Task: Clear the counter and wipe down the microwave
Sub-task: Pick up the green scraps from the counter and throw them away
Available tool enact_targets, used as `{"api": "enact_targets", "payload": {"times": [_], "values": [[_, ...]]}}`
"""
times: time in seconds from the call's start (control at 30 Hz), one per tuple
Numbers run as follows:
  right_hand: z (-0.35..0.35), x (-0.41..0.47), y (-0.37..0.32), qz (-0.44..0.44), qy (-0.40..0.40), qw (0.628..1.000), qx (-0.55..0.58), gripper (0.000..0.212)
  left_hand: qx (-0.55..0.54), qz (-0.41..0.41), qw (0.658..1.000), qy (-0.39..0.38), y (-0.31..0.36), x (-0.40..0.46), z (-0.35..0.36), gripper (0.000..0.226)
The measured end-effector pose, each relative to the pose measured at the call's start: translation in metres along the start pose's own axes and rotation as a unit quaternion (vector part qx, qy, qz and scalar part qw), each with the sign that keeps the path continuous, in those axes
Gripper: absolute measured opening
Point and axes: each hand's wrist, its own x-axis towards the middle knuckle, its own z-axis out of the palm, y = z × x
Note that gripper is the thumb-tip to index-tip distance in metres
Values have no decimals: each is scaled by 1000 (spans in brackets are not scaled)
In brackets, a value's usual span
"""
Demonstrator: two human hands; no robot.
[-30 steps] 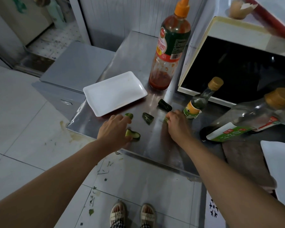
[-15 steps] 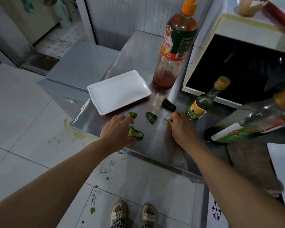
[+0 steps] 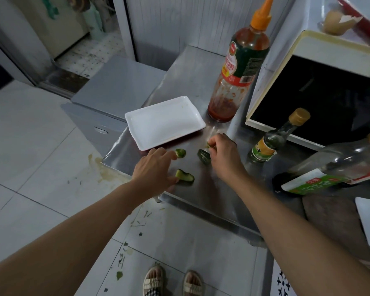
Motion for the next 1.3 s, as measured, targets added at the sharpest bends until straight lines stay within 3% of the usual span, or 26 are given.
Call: {"api": "enact_targets", "payload": {"times": [0.27,0.53,0.8,1.3], "values": [[34,23,-31,-30,-74,996,30,13,-2,-15,1000,6,-19,-2,-1,55],[46,30,-31,-31,-149,988,-12,23,0,-14,1000,3,-24,0,3,56],[54,25,-35,-42,-132,990,-31,33,-5,-12,1000,-1,-27,-1,5,51],[45,23,-35,-24,-117,993,12,22,-6,2,1000,6,-25,-4,6,51]]}}
